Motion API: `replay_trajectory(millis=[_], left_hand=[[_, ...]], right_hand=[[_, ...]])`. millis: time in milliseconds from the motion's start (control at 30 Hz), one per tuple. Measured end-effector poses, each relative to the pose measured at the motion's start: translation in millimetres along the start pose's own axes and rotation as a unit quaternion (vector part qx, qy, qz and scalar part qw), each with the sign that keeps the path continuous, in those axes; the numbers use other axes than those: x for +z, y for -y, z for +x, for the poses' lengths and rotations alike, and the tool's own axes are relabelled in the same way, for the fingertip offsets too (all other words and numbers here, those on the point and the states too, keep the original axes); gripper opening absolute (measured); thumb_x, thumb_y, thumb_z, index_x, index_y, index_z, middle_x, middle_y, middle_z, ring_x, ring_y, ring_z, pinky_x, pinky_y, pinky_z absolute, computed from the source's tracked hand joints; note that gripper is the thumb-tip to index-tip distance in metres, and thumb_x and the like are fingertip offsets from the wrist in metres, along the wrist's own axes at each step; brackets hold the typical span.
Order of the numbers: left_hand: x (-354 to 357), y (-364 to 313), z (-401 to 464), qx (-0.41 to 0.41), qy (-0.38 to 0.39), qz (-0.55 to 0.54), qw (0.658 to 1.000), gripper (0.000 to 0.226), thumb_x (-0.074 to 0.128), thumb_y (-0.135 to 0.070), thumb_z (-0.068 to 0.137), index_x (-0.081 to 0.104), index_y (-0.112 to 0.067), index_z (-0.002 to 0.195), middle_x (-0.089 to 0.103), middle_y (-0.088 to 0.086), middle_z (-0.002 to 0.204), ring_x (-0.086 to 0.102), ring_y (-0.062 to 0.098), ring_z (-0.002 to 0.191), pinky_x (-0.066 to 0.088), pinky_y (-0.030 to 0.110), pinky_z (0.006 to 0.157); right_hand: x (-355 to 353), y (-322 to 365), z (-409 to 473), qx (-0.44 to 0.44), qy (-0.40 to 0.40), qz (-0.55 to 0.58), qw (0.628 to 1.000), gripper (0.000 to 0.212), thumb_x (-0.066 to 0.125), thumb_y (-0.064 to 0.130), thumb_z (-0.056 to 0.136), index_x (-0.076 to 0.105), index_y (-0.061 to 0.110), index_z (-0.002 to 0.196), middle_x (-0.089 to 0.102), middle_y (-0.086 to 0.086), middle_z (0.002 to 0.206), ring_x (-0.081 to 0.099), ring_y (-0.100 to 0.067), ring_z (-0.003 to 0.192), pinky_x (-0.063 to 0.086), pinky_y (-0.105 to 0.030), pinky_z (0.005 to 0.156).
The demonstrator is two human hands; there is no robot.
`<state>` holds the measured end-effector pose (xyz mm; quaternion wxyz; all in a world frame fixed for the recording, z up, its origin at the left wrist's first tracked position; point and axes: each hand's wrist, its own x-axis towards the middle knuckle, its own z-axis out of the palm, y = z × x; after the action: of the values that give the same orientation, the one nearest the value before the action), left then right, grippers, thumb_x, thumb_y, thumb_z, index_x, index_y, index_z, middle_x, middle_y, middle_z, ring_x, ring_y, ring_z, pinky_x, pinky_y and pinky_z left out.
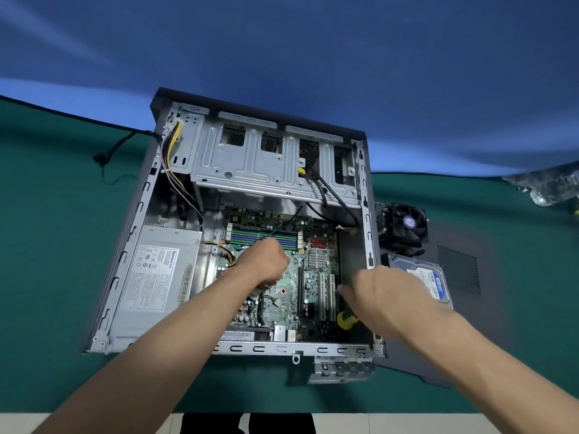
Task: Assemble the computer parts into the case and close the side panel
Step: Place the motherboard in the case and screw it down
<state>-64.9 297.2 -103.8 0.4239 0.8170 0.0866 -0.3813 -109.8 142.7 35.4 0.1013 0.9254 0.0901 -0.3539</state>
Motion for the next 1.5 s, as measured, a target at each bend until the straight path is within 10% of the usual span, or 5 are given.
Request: replay_trajectory(millis=[433, 800, 933, 1100, 1500], left_hand=[[1, 2, 1, 0.006, 0.004, -0.013, 1.000, 0.023, 0.044, -0.006, 0.090, 0.064, 0.004, 0.091, 0.059, 0.014, 0.070, 0.044, 0.019, 0.046, 0.031, 0.021, 0.044], [-1, -1, -2, 0.017, 0.001, 0.027, 0.999, 0.020, 0.045, -0.009, 0.090, 0.061, -0.009, 0.079, 0.052, 0.011, 0.065, 0.041, 0.020, 0.048, 0.031, 0.023, 0.046], [0, 1, -2, -0.003, 0.018, 0.017, 1.000, 0.023, 0.045, -0.009, 0.090, 0.064, 0.003, 0.088, 0.059, 0.012, 0.067, 0.043, 0.019, 0.042, 0.033, 0.019, 0.043], [2, 2, -2, -0.019, 0.044, 0.016, 0.999, 0.025, 0.043, -0.011, 0.093, 0.060, 0.001, 0.079, 0.057, 0.013, 0.065, 0.045, 0.021, 0.042, 0.037, 0.024, 0.043], [1, 1, -4, -0.022, 0.037, 0.034, 0.998, 0.027, 0.044, -0.015, 0.092, 0.063, 0.004, 0.090, 0.061, 0.012, 0.070, 0.052, 0.025, 0.051, 0.042, 0.025, 0.047]], right_hand=[[-14, 2, -4, -0.011, 0.133, 0.003, 0.991, 0.039, 0.049, 0.032, 0.094, 0.034, 0.015, 0.126, 0.048, -0.007, 0.121, 0.053, -0.029, 0.103, 0.042, -0.034, 0.079], [-4, 9, -5, 0.000, 0.026, 0.006, 1.000, 0.014, 0.043, 0.029, 0.098, 0.041, 0.015, 0.100, 0.061, -0.008, 0.109, 0.057, -0.029, 0.090, 0.042, -0.032, 0.068], [-10, 8, -6, 0.011, 0.136, 0.025, 0.990, 0.043, 0.053, 0.042, 0.091, 0.041, 0.017, 0.124, 0.053, -0.003, 0.121, 0.056, -0.026, 0.105, 0.046, -0.035, 0.083], [-3, 12, -4, 0.005, 0.005, 0.031, 0.999, 0.028, 0.043, 0.035, 0.099, 0.045, 0.011, 0.113, 0.059, -0.008, 0.110, 0.060, -0.030, 0.098, 0.042, -0.033, 0.070], [3, 11, -3, 0.000, 0.013, 0.030, 0.999, 0.036, 0.044, 0.042, 0.097, 0.041, 0.014, 0.118, 0.058, -0.005, 0.110, 0.060, -0.029, 0.096, 0.046, -0.035, 0.073]])
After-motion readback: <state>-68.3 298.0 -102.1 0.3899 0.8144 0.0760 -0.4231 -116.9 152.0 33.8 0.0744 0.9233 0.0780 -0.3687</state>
